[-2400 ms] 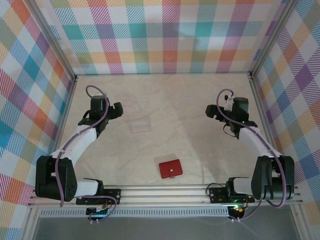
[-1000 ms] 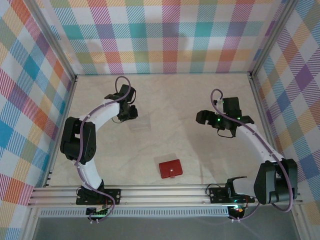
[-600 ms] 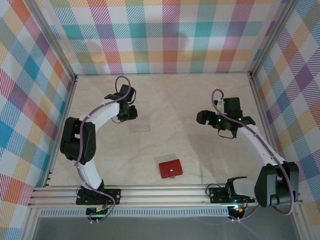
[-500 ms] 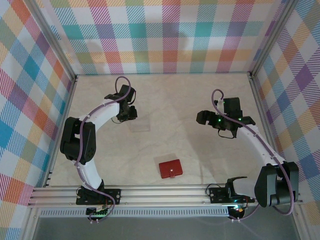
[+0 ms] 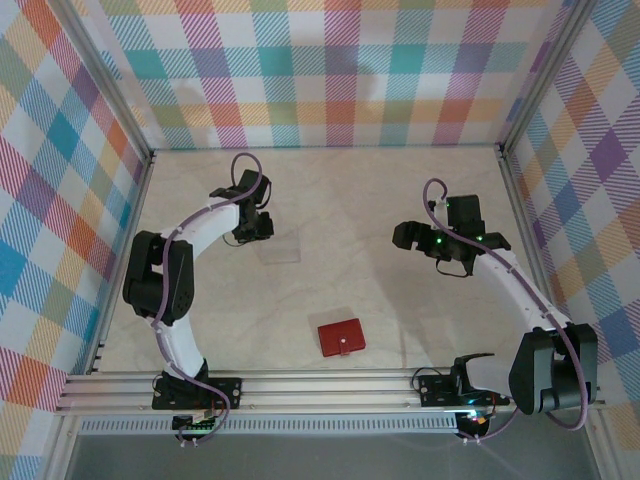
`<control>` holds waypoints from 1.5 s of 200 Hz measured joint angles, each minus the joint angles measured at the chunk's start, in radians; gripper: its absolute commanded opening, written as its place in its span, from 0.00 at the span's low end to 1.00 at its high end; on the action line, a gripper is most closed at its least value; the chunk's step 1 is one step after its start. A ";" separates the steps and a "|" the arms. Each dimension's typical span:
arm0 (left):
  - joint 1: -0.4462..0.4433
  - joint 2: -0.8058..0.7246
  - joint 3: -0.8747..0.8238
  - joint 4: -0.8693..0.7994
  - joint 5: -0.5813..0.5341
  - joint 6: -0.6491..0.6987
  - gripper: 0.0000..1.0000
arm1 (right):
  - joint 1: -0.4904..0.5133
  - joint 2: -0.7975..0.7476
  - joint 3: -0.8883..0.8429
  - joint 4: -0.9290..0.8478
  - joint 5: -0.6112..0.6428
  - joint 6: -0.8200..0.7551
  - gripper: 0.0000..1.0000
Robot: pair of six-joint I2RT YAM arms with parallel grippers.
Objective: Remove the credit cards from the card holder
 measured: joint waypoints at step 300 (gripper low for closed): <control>-0.301 0.298 0.438 -0.112 -0.060 -0.097 0.13 | 0.024 -0.059 0.027 -0.038 0.027 0.000 0.89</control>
